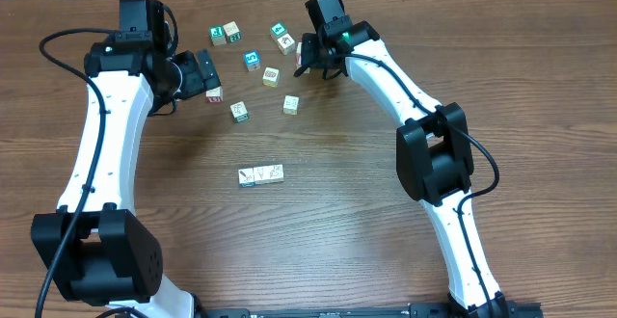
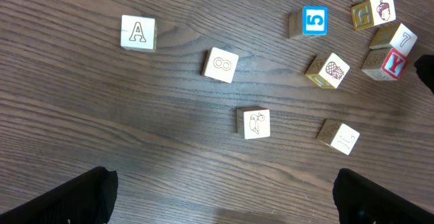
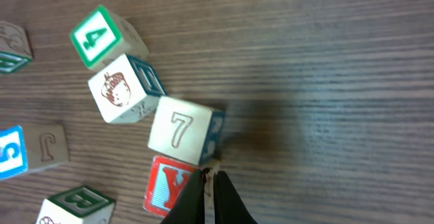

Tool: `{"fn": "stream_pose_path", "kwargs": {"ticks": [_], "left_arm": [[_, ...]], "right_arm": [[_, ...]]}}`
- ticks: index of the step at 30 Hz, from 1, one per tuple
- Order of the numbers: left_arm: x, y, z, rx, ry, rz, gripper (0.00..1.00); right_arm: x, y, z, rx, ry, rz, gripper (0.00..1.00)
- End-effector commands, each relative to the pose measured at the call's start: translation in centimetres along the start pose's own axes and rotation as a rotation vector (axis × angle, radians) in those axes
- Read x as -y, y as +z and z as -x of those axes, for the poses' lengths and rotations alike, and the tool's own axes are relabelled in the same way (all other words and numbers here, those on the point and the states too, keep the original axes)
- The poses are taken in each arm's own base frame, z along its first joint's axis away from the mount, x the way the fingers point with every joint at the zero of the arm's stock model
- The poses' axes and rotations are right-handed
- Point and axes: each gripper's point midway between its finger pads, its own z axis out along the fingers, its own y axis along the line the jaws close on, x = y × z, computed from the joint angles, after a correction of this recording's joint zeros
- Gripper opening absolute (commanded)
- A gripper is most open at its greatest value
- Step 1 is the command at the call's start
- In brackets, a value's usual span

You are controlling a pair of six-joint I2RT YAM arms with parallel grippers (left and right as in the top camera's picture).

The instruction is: Form a horizontal line

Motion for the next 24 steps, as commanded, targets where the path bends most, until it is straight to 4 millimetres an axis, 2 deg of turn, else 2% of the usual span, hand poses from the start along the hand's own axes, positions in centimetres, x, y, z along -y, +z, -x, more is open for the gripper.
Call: {"fn": "stream_pose_path", "kwargs": {"ticks": [1,12,19,24], "left_arm": [[0.30,-0.40,0.43,0.015,0.010,-0.009,1.00],[0.30,-0.40,0.43,0.015,0.010,-0.009,1.00],[0.30,-0.40,0.43,0.015,0.010,-0.009,1.00],[0.30,-0.40,0.43,0.015,0.010,-0.009,1.00]], "right_arm": [[-0.27,0.28,-0.32,-0.004,0.000,0.007,0.04],[-0.89,0.26,-0.47,-0.011,-0.002,0.035,0.08],[-0.83,0.26,-0.61,-0.017,-0.002,0.032,0.15],[-0.58,0.52,-1.07,-0.029,-0.002,0.025,0.16]]}}
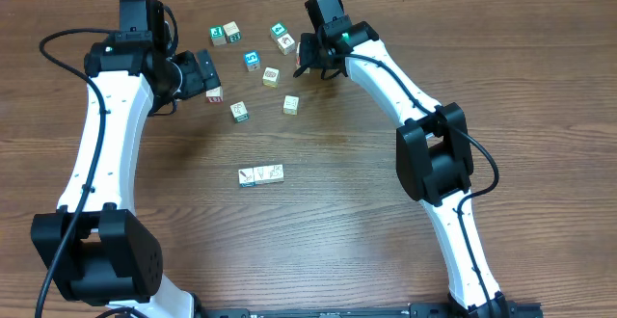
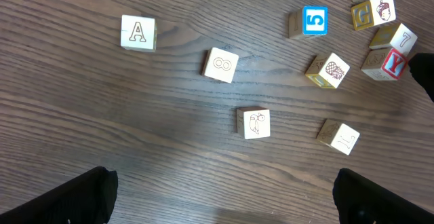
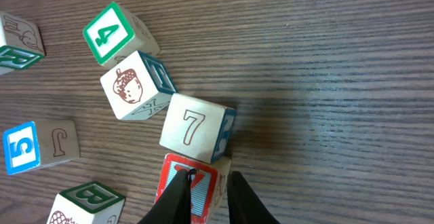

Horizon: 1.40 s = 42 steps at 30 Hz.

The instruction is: Form a horizontal line

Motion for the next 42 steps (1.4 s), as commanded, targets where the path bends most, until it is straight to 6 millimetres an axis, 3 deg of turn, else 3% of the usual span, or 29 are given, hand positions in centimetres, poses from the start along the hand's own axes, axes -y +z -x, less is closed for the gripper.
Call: {"fn": "stream_pose_path", "kwargs": {"ticks": [1,10,19,28,37,42], "left_arm": [[0.3,-0.4,0.4,0.015,0.010,-0.009,1.00],[0.3,-0.4,0.4,0.015,0.010,-0.009,1.00],[0.3,-0.4,0.4,0.015,0.010,-0.009,0.99],[0.3,-0.4,0.4,0.015,0.010,-0.009,1.00],[0.3,-0.4,0.4,0.015,0.010,-0.009,1.00],[0.3,-0.4,0.4,0.015,0.010,-0.009,1.00]], "right_arm": [[0.1,0.6,-1.0,-0.021,0.000,-0.002,0.16],[1.1,1.6,-2.7,-0.061,0.000,-0.031,0.17],[5.5,1.0,-3.5,-0.108,0.022,-0.182,0.19],[8.9,-1.1,-3.0,-0.151,0.073,-0.231,0.24],[13.1,-3.0,-5.1,-0.278,0.127,-0.314,0.23],[14.5,-5.1,-4.2,-0.277,0.160,-0.327,0.23]]}}
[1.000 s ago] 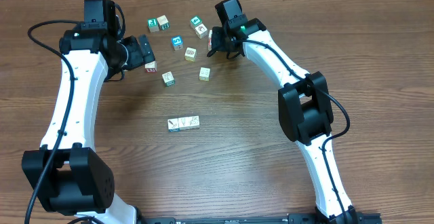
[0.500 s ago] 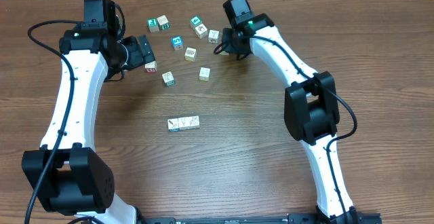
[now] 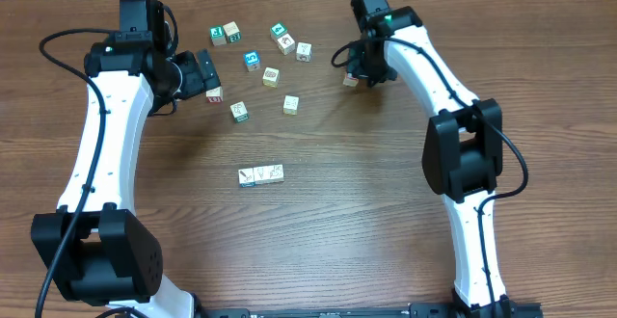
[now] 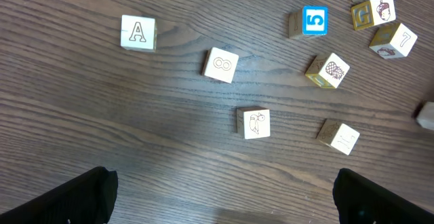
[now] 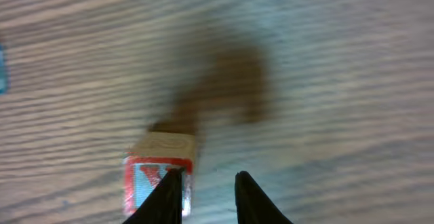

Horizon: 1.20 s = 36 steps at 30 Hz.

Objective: Form a horizontal line
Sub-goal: 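Move the right gripper right and grasp the white number-2 block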

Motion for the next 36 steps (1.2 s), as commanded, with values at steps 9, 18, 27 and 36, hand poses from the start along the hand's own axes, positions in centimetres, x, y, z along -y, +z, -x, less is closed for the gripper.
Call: {"fn": "stream_pose_path", "kwargs": {"ticks": [9,18,27,36], "left_arm": [[0.3,-0.4,0.4,0.015,0.010,-0.009,1.00],[0.3,-0.4,0.4,0.015,0.010,-0.009,1.00],[0.3,-0.4,0.4,0.015,0.010,-0.009,0.99],[0.3,-0.4,0.4,0.015,0.010,-0.009,1.00]], "right_arm": [[2.2,-2.8,0.0,-0.025,0.039,0.019,0.42],[1.6,-2.8,-0.1,-0.017,0.035,0.025,0.66],[0.1,-2.9,-0.1,-0.014,0.056,0.074,0.68],[-1.9,-3.2,1.2,0.129,0.049,-0.010,0.68]]}}
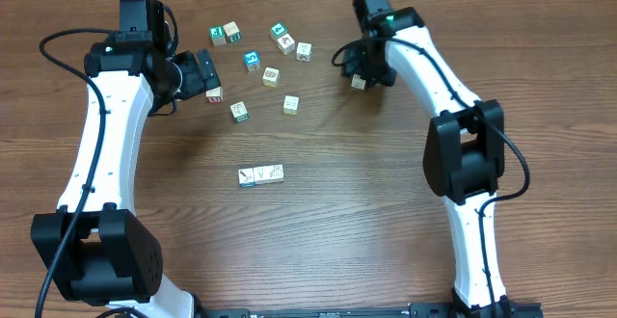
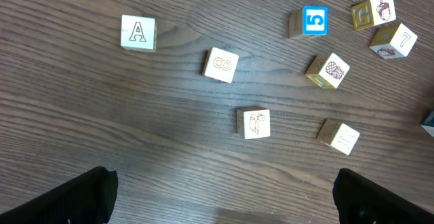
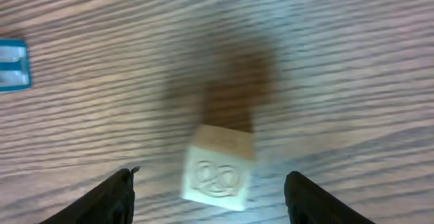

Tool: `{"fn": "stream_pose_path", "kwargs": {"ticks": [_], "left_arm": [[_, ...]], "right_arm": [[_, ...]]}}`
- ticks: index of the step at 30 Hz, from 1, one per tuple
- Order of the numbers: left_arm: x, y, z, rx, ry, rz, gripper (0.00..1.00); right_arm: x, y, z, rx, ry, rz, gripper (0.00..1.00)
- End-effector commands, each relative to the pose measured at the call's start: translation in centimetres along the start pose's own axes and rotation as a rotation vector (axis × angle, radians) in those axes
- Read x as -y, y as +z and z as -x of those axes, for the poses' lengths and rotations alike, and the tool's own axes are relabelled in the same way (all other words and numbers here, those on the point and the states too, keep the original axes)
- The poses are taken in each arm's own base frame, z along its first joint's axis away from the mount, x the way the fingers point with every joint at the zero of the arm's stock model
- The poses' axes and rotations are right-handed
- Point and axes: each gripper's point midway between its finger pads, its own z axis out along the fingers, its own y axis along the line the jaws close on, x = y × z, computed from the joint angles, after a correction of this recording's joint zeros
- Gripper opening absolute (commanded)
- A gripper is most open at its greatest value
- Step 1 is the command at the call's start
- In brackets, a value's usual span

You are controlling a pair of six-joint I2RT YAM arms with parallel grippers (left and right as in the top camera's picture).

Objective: Form a horizontal line
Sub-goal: 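Move the right gripper right and grasp the white number-2 block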

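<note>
Three pale blocks lie side by side in a short row (image 1: 260,174) at mid-table. Loose lettered blocks are scattered at the back, among them the "5" block (image 2: 314,20), the "7" block (image 2: 393,41) and the "A" block (image 2: 138,32). A pale block (image 3: 220,171) with an embossed face lies to the right of the cluster, between the wide-open fingers of my right gripper (image 3: 211,183). In the overhead view that block (image 1: 359,83) shows just under the right gripper (image 1: 361,71). My left gripper (image 2: 224,180) stands open and holds nothing, left of the scatter.
The wooden table (image 1: 347,222) carries more blocks at the back: a bird block (image 2: 256,123), a pineapple block (image 2: 329,70) and an acorn block (image 2: 380,10). A small block (image 1: 214,94) sits just below the left gripper (image 1: 206,73). The table's far edge runs behind the cluster.
My right gripper, then shut on the red "Y" block right of the cluster, now has its fingers wide apart, and the block lies loose between them showing a pale embossed face. The left arm has not moved.
My right gripper was shut beside the red "Y" block next to the "7" block in the cluster. Then its fingers were on that block. Later it held the block well to the right of the cluster, and now it has let it go there.
</note>
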Motion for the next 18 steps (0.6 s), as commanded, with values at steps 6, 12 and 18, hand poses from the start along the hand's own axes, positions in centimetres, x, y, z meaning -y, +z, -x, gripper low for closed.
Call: {"fn": "stream_pose_path", "kwargs": {"ticks": [6,12,18], "left_arm": [[0.3,-0.4,0.4,0.015,0.010,-0.009,0.99],[0.3,-0.4,0.4,0.015,0.010,-0.009,1.00],[0.3,-0.4,0.4,0.015,0.010,-0.009,1.00]], "right_arm": [[-0.6,-2.8,1.9,0.177,0.013,-0.113,0.66],[0.2,-2.8,2.1,0.179,0.025,-0.136,0.64],[0.6,-2.4,1.9,0.170,0.054,-0.138,0.64]]}}
